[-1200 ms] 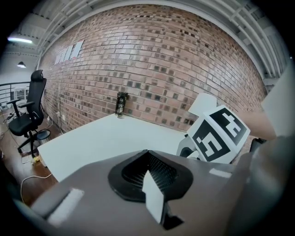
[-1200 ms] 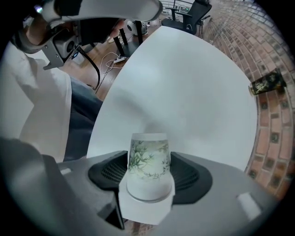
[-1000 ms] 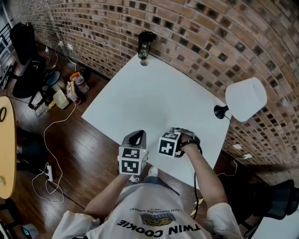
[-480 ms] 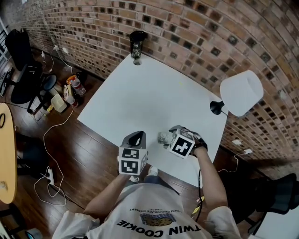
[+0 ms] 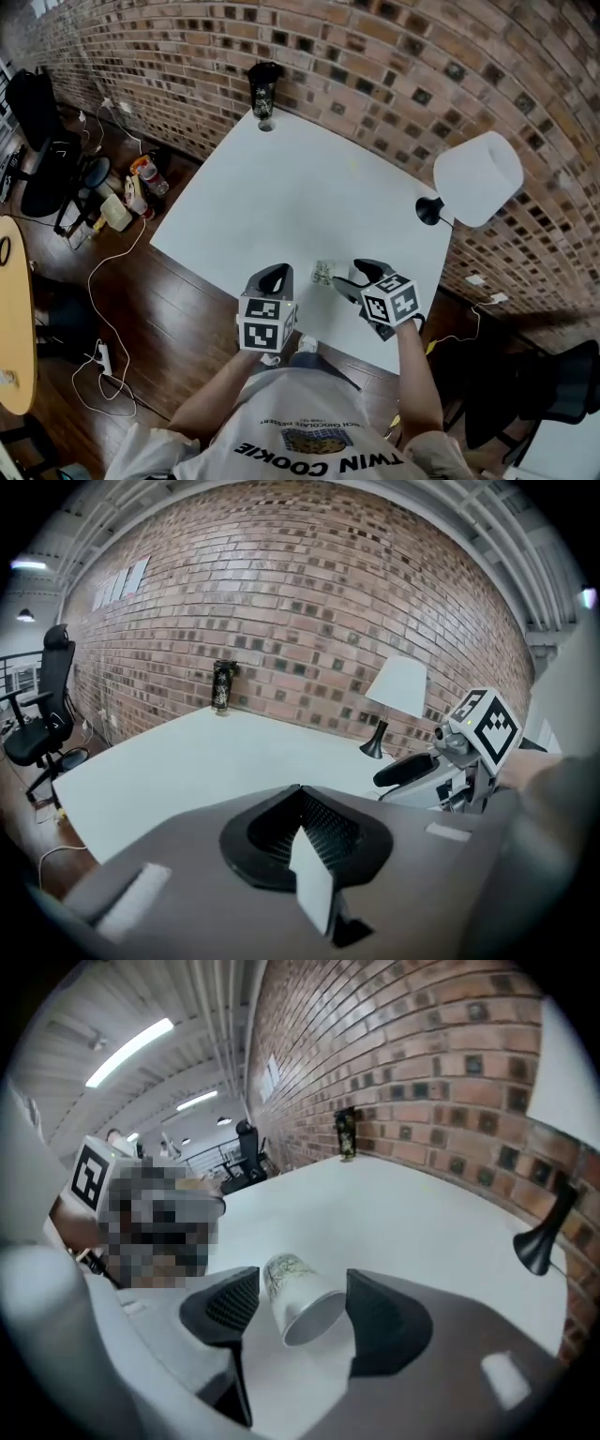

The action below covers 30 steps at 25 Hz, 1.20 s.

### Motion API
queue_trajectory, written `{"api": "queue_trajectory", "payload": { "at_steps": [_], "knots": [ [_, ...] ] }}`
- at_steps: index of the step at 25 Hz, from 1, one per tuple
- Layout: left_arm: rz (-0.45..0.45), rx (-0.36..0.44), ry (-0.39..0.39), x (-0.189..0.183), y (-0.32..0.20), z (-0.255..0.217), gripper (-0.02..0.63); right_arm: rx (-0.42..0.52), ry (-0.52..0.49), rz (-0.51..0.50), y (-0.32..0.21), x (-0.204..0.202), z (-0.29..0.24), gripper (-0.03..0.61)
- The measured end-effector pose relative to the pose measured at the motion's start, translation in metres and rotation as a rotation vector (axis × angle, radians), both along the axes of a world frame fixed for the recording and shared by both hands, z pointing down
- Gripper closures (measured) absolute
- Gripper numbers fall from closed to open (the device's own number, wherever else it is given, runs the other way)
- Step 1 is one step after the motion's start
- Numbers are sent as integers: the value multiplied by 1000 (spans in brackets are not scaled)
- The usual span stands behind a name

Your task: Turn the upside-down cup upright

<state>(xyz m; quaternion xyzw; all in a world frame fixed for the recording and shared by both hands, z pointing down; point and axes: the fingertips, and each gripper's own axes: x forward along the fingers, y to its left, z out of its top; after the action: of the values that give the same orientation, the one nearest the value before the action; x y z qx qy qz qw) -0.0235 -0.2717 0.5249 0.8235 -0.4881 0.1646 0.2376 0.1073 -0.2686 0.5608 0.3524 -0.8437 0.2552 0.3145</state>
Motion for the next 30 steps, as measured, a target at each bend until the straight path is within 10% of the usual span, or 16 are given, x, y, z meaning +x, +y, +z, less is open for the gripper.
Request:
{"api": "queue_trajectory", "payload": {
  "at_steps": [12,20,30],
  "knots": [
    [14,-6,-16,15,4,2,611,-190,-383,261,17,8,16,310],
    [14,-12,-25,19,5,7,611,-305,-636,343,24,2,20,519],
    [8,-16,-25,20,7,6,611,-256,-581,180,28,-12,-8,560]
  ]
}}
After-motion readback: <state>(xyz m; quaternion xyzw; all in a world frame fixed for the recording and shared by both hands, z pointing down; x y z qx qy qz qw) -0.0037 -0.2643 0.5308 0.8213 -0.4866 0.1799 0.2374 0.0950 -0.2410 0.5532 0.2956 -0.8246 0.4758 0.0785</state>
